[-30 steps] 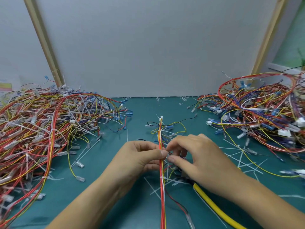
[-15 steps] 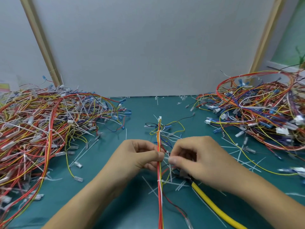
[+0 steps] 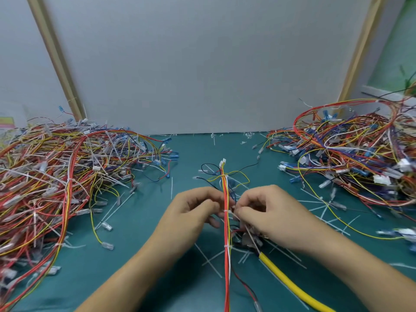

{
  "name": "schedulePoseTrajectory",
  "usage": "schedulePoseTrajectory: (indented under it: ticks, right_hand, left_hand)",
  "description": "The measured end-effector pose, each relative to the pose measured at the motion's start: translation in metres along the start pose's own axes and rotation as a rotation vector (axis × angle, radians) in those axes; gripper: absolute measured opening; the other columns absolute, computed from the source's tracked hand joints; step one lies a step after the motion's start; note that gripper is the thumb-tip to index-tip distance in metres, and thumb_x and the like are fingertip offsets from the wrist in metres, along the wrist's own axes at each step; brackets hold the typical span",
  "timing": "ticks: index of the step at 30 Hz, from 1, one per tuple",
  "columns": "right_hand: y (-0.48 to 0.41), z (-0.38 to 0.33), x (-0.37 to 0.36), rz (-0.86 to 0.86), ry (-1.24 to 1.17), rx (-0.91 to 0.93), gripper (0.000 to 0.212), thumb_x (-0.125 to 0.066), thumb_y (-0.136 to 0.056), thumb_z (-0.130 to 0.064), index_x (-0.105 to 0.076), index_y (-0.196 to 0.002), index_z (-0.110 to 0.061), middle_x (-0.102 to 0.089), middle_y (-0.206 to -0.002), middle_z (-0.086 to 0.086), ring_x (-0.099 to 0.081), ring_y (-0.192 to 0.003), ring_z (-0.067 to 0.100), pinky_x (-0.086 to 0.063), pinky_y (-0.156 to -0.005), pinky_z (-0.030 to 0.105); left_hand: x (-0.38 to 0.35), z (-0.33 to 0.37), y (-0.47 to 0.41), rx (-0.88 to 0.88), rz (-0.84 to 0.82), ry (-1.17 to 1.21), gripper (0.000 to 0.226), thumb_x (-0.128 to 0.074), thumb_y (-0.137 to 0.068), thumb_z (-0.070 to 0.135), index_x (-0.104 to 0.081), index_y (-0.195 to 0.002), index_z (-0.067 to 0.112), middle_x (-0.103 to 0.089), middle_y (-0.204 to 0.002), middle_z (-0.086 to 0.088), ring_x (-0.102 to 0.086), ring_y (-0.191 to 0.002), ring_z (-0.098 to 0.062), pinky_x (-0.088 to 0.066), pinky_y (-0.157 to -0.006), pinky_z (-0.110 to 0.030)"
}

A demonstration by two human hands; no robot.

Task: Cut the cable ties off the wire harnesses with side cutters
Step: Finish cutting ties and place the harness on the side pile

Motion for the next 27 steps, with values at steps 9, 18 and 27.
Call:
schedulePoseTrajectory:
  ticks: [9, 18, 27]
  right_hand:
    - [0.007, -0.007, 0.0, -0.041, 0.128, 0.143, 0.016, -0.059, -0.096, -0.023, -0.065, -0.081, -0.021, -0.07, -0.071, -0.003, -0.061, -0.055, 0.002, -0.043, -0.053, 0.014]
    - [0.01, -0.007, 0.001, 0.109, 0.357, 0.261, 0.016, -0.059, -0.093, -0.03, -0.056, -0.077, -0.027, -0.056, -0.062, -0.012, -0.051, -0.063, 0.009, -0.033, -0.056, 0.021]
    - [0.012, -0.011, 0.003, 0.037, 0.18, 0.239, 0.022, -0.06, -0.092, -0.017, -0.058, -0.071, -0.021, -0.059, -0.062, 0.003, -0.042, -0.051, 0.007, -0.034, -0.051, 0.023]
  left_hand:
    - [0.002, -0.012, -0.004, 0.031, 0.067, 0.146, 0.04, -0.076, -0.077, -0.004, -0.04, -0.089, 0.008, -0.073, -0.093, -0.018, -0.068, -0.084, -0.024, -0.054, -0.084, -0.036]
    - [0.006, -0.016, -0.008, -0.016, 0.019, 0.148, 0.039, -0.071, -0.081, -0.009, -0.037, -0.094, 0.007, -0.071, -0.073, -0.009, -0.068, -0.075, -0.021, -0.055, -0.079, -0.028]
    - [0.007, -0.018, -0.011, 0.004, -0.063, 0.125, 0.04, -0.075, -0.076, 0.008, -0.04, -0.095, 0.006, -0.072, -0.082, -0.011, -0.068, -0.078, -0.018, -0.053, -0.079, -0.024]
Point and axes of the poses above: each hand's wrist, its own y-axis away from the middle knuckle, its own x-axis out of the back of the hand, z = x × y, the point moved 2 cm from there along -y, towards the middle knuckle
